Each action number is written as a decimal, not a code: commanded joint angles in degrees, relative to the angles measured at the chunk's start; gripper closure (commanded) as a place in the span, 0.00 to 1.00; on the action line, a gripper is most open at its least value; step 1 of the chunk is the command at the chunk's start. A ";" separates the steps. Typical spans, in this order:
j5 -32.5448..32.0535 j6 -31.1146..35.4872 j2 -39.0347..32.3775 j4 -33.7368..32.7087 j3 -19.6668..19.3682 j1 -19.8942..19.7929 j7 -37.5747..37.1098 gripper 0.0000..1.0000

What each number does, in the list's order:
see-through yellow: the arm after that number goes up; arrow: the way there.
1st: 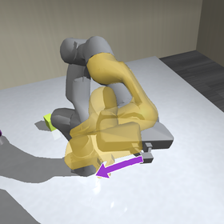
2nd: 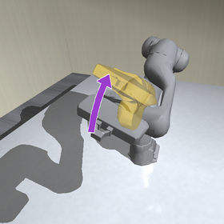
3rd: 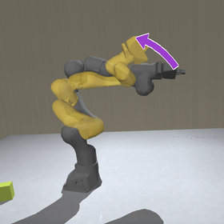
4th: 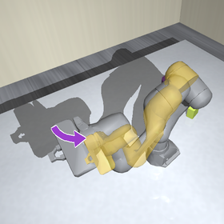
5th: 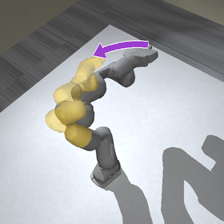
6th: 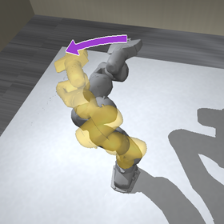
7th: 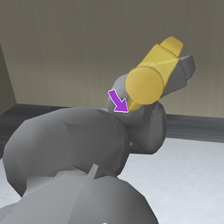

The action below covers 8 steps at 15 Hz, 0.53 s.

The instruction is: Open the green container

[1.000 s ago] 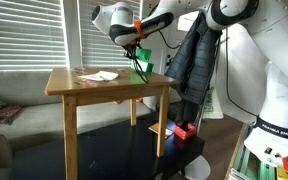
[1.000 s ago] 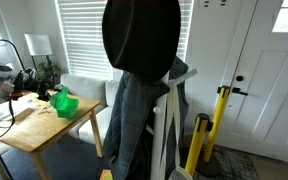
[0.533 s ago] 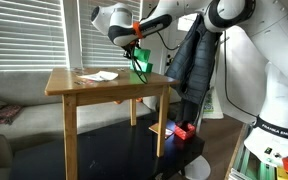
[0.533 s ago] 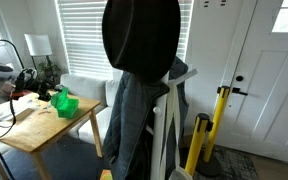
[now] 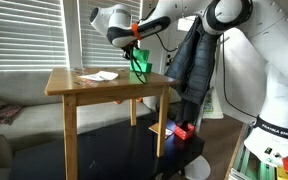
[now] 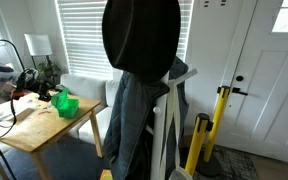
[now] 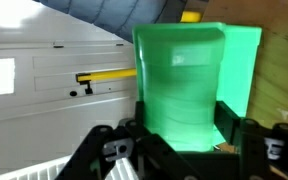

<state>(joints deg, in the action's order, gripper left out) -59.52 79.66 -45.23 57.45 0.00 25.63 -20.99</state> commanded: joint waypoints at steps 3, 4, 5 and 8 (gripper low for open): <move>0.39 -1.25 -2.82 -5.05 0.03 0.05 3.21 0.55; 0.45 -1.34 -2.99 -5.34 0.06 0.05 3.48 0.55; 0.47 -1.40 -3.12 -5.60 0.05 0.07 3.73 0.55; 0.62 -1.58 -3.53 -6.43 0.05 0.10 4.31 0.55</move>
<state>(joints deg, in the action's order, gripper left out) -59.40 79.66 -46.82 54.84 0.00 25.64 -19.19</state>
